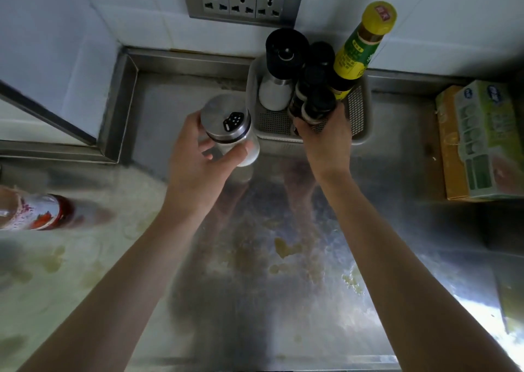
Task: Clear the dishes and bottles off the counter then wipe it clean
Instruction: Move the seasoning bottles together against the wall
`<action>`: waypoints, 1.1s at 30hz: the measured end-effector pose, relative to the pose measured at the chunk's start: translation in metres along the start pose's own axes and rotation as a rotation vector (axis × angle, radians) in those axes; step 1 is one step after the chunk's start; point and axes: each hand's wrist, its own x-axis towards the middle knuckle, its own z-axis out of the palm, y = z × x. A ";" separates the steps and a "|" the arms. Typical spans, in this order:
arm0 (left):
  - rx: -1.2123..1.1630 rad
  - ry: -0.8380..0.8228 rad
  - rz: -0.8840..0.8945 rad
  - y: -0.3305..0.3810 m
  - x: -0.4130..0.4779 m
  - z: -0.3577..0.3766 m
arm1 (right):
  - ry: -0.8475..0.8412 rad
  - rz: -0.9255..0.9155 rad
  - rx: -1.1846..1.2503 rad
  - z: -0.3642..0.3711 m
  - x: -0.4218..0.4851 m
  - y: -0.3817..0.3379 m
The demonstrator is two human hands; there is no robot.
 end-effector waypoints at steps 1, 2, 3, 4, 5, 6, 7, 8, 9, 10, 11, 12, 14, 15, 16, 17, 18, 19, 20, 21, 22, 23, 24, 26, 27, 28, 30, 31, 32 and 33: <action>-0.004 -0.010 0.010 0.003 0.002 0.001 | -0.056 -0.013 -0.033 -0.003 0.000 0.001; -0.014 -0.016 0.026 0.006 0.006 0.003 | -0.107 -0.043 -0.065 -0.007 -0.002 0.003; -0.028 -0.018 0.045 0.009 0.011 0.005 | -0.143 -0.075 -0.081 -0.011 -0.005 0.005; -0.040 -0.014 0.063 0.013 0.018 0.008 | -0.165 -0.094 -0.076 -0.015 -0.008 0.008; -0.053 -0.010 0.077 0.014 0.025 0.011 | -0.175 -0.096 -0.057 -0.019 -0.011 0.011; -0.068 -0.009 0.088 0.015 0.033 0.016 | -0.177 -0.091 -0.032 -0.021 -0.013 0.016; -0.079 -0.014 0.096 0.015 0.039 0.021 | -0.175 -0.090 -0.003 -0.024 -0.015 0.019; -0.079 -0.022 0.104 0.014 0.044 0.027 | -0.174 -0.089 0.018 -0.025 -0.016 0.021; -0.070 -0.033 0.118 0.012 0.048 0.032 | -0.174 -0.091 0.029 -0.026 -0.017 0.023; -0.054 -0.048 0.142 0.011 0.051 0.036 | -0.175 -0.095 0.031 -0.027 -0.017 0.023; -0.031 -0.069 0.170 0.009 0.055 0.040 | -0.170 -0.101 0.029 -0.027 -0.017 0.023; -0.009 -0.089 0.196 0.008 0.057 0.044 | -0.158 -0.108 0.028 -0.027 -0.016 0.022; 0.013 -0.110 0.221 0.004 0.064 0.050 | -0.096 -0.109 0.026 -0.025 -0.013 0.018; 0.015 -0.110 0.225 0.002 0.068 0.053 | -0.056 -0.104 0.017 -0.023 -0.010 0.016; 0.021 -0.106 0.221 0.000 0.070 0.056 | -0.023 -0.096 0.002 -0.021 -0.007 0.013; 0.032 -0.106 0.212 -0.004 0.073 0.059 | -0.001 -0.087 -0.011 -0.018 -0.003 0.010; 0.050 -0.111 0.201 -0.008 0.074 0.061 | 0.015 -0.077 -0.018 -0.015 0.000 0.008; 0.077 -0.115 0.197 -0.013 0.075 0.063 | 0.026 -0.068 -0.020 -0.013 0.003 0.007; 0.104 -0.121 0.202 -0.017 0.075 0.065 | 0.034 -0.064 -0.023 -0.011 0.003 0.006; 0.129 -0.128 0.214 -0.022 0.075 0.066 | 0.039 -0.070 -0.033 -0.010 0.003 0.006; 0.146 -0.133 0.231 -0.025 0.075 0.067 | 0.038 -0.087 -0.053 -0.009 0.001 0.006; 0.155 -0.134 0.246 -0.026 0.074 0.068 | 0.032 -0.110 -0.080 -0.008 -0.001 0.008; 0.156 -0.131 0.258 -0.026 0.074 0.070 | 0.027 -0.131 -0.104 -0.007 -0.003 0.009; 0.150 -0.132 0.259 -0.025 0.076 0.071 | 0.039 -0.137 -0.124 -0.005 -0.006 0.011; 0.150 -0.145 0.257 -0.025 0.078 0.071 | 0.046 -0.129 -0.123 -0.004 -0.006 0.011; 0.152 -0.164 0.262 -0.025 0.079 0.071 | 0.053 -0.122 -0.120 -0.003 -0.006 0.011; 0.156 -0.204 0.283 -0.026 0.081 0.070 | 0.064 -0.122 -0.102 -0.002 -0.006 0.011; 0.164 -0.219 0.287 -0.026 0.081 0.070 | 0.065 -0.125 -0.091 -0.003 -0.006 0.011; 0.170 -0.228 0.287 -0.027 0.081 0.070 | 0.061 -0.127 -0.083 -0.003 -0.007 0.011; 0.177 -0.232 0.282 -0.027 0.082 0.070 | 0.048 -0.125 -0.078 -0.003 -0.007 0.010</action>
